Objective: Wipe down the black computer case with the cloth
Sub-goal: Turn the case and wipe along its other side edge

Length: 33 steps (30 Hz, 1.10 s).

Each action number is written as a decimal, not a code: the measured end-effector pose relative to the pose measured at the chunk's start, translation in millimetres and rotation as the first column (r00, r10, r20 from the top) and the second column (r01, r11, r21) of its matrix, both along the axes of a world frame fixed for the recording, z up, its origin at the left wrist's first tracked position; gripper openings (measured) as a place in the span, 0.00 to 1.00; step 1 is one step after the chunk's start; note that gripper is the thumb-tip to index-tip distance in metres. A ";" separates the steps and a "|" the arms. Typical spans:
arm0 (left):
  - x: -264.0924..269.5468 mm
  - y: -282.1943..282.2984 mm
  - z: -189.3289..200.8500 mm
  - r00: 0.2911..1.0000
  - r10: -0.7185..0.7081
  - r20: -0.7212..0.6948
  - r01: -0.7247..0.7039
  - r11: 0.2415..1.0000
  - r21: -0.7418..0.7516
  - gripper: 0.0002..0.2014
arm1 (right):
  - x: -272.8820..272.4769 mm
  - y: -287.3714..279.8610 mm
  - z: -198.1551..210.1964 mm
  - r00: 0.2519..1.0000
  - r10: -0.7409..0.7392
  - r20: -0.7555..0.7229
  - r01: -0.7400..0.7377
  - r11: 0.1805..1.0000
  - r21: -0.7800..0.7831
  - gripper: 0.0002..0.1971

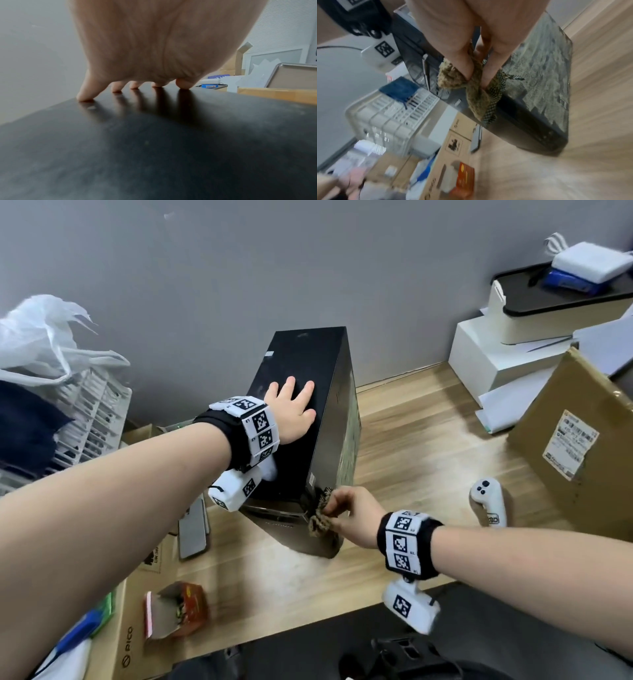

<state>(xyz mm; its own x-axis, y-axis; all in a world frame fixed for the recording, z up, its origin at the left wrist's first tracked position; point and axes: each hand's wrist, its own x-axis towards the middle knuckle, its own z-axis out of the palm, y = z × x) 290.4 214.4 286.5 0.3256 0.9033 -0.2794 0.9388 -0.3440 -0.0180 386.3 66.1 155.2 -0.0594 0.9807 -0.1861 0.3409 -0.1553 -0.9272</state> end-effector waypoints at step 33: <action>-4.1 0.4 -13.9 0.999 0.005 0.037 -0.006 0.999 0.043 0.34 | -4.1 35.6 -24.9 0.831 -0.499 -0.244 0.384 0.834 -0.396 0.13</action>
